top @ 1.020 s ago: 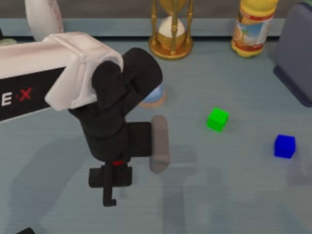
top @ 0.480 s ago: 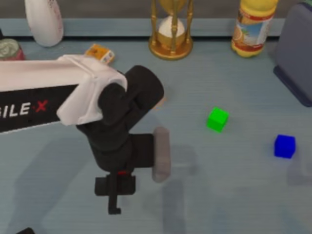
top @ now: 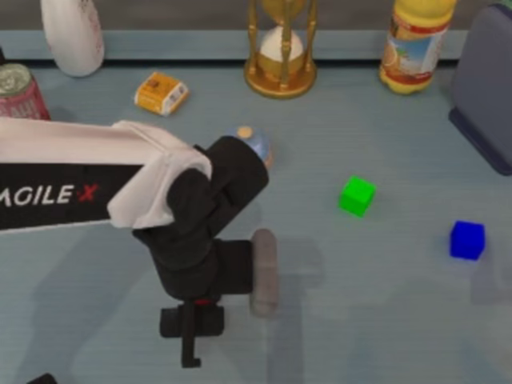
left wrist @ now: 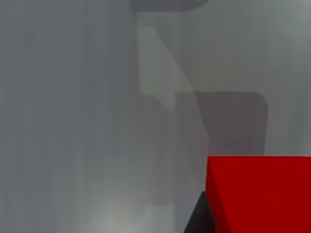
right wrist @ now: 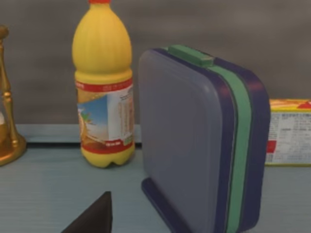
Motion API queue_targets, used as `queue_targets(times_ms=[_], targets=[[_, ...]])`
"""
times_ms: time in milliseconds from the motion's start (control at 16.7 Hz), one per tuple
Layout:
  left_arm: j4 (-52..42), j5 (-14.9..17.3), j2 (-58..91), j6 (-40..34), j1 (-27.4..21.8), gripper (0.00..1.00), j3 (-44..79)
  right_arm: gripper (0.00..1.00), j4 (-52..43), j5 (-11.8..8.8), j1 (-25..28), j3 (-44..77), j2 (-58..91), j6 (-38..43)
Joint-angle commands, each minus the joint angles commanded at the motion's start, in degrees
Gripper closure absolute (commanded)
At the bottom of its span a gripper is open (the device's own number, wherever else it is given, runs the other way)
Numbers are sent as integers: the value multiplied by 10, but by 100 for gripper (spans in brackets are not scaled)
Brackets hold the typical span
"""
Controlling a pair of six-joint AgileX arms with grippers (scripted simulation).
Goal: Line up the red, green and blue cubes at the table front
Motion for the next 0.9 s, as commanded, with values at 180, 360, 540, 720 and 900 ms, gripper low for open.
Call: queue_targets(times_ms=[180, 360, 540, 720, 900], targets=[[0, 0, 0, 0, 0, 77, 0, 0, 0, 0, 0, 0, 0, 0], [0, 0, 0, 0, 0, 55, 0, 0, 0, 0, 0, 0, 0, 0], [0, 0, 0, 0, 0, 32, 0, 0, 0, 0, 0, 0, 0, 0], [0, 0, 0, 0, 0, 10, 0, 0, 0, 0, 0, 0, 0, 0], [0, 0, 0, 0, 0, 0, 0, 0, 0, 0, 0, 0, 0, 0]])
